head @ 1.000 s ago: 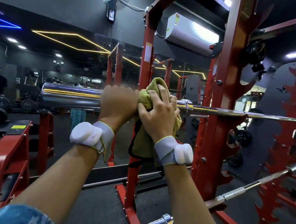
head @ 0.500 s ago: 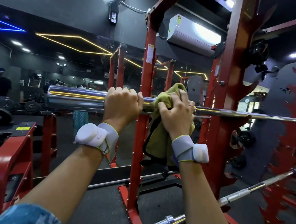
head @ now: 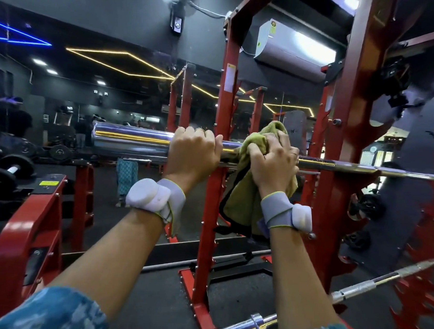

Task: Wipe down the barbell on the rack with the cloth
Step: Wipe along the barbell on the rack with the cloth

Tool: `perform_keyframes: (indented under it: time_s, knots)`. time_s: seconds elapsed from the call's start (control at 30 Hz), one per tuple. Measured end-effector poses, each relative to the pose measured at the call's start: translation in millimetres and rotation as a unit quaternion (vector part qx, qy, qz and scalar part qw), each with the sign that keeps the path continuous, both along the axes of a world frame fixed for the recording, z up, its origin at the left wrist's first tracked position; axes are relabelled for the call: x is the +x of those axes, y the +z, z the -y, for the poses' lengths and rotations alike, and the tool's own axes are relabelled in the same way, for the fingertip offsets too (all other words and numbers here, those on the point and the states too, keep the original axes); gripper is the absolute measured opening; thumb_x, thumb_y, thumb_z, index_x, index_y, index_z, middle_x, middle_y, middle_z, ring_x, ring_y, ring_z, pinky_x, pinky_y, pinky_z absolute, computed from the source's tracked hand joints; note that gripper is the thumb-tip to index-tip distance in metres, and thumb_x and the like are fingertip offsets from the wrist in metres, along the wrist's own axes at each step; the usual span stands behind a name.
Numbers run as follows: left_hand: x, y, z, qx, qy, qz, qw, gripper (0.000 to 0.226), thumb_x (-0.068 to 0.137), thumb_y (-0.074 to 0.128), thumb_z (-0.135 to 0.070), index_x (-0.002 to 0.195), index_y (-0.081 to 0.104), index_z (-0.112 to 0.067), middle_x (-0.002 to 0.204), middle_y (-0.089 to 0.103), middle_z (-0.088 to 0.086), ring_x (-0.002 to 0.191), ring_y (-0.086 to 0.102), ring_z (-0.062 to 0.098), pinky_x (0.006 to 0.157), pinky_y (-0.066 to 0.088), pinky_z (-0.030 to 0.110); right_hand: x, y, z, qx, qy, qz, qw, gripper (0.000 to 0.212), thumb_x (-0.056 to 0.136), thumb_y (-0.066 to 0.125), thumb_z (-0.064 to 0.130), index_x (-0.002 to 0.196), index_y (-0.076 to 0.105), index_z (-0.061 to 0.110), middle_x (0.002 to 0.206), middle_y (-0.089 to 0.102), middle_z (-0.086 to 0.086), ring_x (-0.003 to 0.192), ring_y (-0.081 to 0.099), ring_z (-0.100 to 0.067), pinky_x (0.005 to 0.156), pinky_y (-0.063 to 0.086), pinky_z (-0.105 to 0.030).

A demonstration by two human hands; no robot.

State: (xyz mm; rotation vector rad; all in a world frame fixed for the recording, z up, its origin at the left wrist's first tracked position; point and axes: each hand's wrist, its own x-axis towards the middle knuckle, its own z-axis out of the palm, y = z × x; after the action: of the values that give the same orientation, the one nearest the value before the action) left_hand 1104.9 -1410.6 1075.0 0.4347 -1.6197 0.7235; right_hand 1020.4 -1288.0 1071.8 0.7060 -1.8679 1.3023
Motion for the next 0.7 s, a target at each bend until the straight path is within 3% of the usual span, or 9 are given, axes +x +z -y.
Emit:
perform_keyframes:
  time_s: [0.17,0.3,0.47,0.6,0.7]
  knots:
    - [21,3,-2,0.028,-0.067,0.049,0.996,0.042,0.086,0.038,-0.031,0.059,0.061,-0.008,0.055,0.058,0.009,0.05,0.055,0.026,0.05,0.039,0.026,23,3,13,0.043,0.004,-0.051,0.998,0.05,0.072,0.038,0.045,0.11,0.062,0.023,0.137,0.045,0.008,0.119,0.038,-0.03,0.098,0.026,-0.049]
    - [48,5,5,0.051,-0.11,0.033,0.992,0.035,0.08,0.043,-0.026,0.054,0.057,-0.007,0.048,0.052,0.01,0.046,0.051,0.027,0.048,0.034,0.025,40,4,24,0.06,0.004,-0.089,0.994,0.049,0.073,0.037,0.045,0.109,0.063,0.022,0.135,0.047,0.007,0.118,0.039,-0.032,0.098,0.028,-0.05]
    - [99,14,31,0.087,-0.048,-0.018,0.995,0.04,0.081,0.042,-0.026,0.053,0.06,-0.004,0.048,0.055,0.015,0.045,0.054,0.029,0.049,0.039,0.026,72,7,43,0.063,0.018,-0.123,0.99,0.048,0.076,0.035,0.043,0.106,0.065,0.02,0.125,0.056,0.001,0.117,0.044,-0.03,0.099,0.028,-0.048]
    - [119,16,32,0.152,-0.044,-0.02,0.987,0.038,0.092,0.045,-0.026,0.076,0.068,-0.002,0.077,0.065,0.021,0.075,0.06,0.038,0.061,0.032,0.033,103,9,58,0.082,0.03,-0.159,0.983,0.05,0.077,0.034,0.044,0.11,0.065,0.022,0.124,0.058,0.0,0.115,0.046,-0.029,0.097,0.026,-0.043]
    - [128,13,31,0.201,-0.114,-0.078,0.97,0.042,0.093,0.041,-0.031,0.073,0.067,-0.004,0.078,0.066,0.02,0.075,0.059,0.035,0.06,0.026,0.029,128,7,74,0.086,0.041,-0.204,0.974,0.047,0.08,0.037,0.043,0.113,0.064,0.023,0.123,0.06,0.0,0.113,0.049,-0.03,0.094,0.026,-0.044]
